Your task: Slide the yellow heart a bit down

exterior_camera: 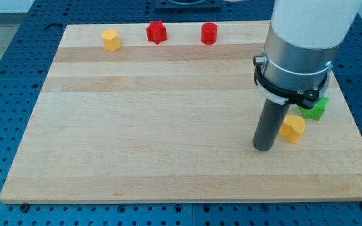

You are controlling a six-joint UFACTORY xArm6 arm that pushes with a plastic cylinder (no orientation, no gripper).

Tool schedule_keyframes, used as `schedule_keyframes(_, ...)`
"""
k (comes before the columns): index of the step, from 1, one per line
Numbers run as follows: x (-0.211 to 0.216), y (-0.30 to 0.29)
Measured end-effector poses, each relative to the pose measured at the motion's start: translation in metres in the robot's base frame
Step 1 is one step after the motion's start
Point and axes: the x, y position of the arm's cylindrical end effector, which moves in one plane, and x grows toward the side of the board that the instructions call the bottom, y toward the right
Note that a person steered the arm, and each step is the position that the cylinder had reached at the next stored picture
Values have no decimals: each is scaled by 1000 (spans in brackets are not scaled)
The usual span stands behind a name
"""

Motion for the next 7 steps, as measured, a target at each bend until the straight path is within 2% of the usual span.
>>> schedule_keyframes(4, 0, 19)
schedule_keyframes(5, 0, 1)
schedule_keyframes(6, -14, -17)
schedule_keyframes(7, -49, 4)
